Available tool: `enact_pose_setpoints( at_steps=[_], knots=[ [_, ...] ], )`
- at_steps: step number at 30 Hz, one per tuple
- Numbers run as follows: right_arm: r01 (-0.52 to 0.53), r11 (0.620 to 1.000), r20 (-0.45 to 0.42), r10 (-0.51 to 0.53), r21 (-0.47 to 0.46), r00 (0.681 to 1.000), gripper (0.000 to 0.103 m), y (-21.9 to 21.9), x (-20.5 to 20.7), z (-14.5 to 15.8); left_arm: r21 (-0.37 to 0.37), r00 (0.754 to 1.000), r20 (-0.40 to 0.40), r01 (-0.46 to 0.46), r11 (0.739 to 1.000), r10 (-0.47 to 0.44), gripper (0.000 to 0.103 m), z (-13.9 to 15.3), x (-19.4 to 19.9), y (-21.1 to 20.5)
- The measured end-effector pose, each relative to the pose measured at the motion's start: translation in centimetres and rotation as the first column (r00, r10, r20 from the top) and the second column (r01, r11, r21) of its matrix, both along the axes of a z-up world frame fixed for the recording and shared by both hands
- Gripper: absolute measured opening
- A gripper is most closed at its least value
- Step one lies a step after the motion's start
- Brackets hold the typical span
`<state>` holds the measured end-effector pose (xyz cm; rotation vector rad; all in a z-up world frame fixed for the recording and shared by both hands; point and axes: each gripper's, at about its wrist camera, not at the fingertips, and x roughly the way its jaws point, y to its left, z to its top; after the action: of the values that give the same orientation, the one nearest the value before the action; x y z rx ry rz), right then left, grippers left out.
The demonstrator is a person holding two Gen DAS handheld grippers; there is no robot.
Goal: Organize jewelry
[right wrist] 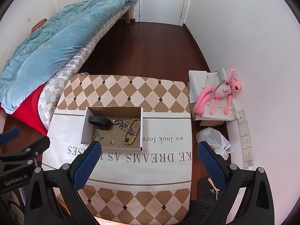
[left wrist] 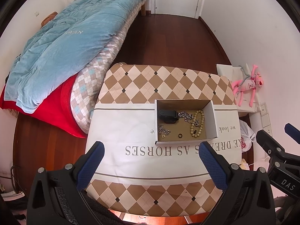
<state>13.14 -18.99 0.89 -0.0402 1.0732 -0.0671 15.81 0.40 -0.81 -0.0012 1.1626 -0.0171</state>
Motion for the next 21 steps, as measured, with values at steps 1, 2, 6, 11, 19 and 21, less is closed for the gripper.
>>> enact_pose_setpoints(
  at_steps=[1, 2, 6, 11, 19, 21],
  knots=[
    [0.000, 1.000, 0.001, 0.000, 0.002, 1.000, 0.103, 0.01, 0.00, 0.01, 0.002, 1.000, 0.001, -0.001, 1.000, 0.001, 0.103, 0.00, -0.01, 0.02],
    [-0.001, 1.000, 0.002, 0.001, 0.002, 1.000, 0.103, -0.03, -0.02, 0.02, 0.000, 1.000, 0.002, 0.000, 1.000, 0.000, 0.103, 0.00, -0.01, 0.01],
    [-0.001, 1.000, 0.002, 0.001, 0.002, 1.000, 0.103, 0.01, -0.08, 0.08, -0.003, 1.000, -0.001, 0.004, 1.000, -0.004, 0.103, -0.04, -0.05, -0.03],
    [-0.001, 1.000, 0.001, 0.001, 0.003, 1.000, 0.103, -0.02, -0.06, 0.08, -0.004, 1.000, -0.001, 0.002, 1.000, -0.002, 0.103, -0.05, -0.14, -0.12],
    [-0.004, 1.000, -0.003, 0.004, 0.002, 1.000, 0.103, -0.25, -0.04, 0.00, -0.001, 1.000, -0.003, -0.001, 1.000, 0.001, 0.103, -0.11, -0.31, -0.21],
    [-0.005, 1.000, -0.004, 0.005, 0.003, 1.000, 0.103, -0.27, -0.03, 0.00, -0.002, 1.000, -0.006, -0.001, 1.000, 0.001, 0.103, -0.17, -0.37, -0.26]
  ],
)
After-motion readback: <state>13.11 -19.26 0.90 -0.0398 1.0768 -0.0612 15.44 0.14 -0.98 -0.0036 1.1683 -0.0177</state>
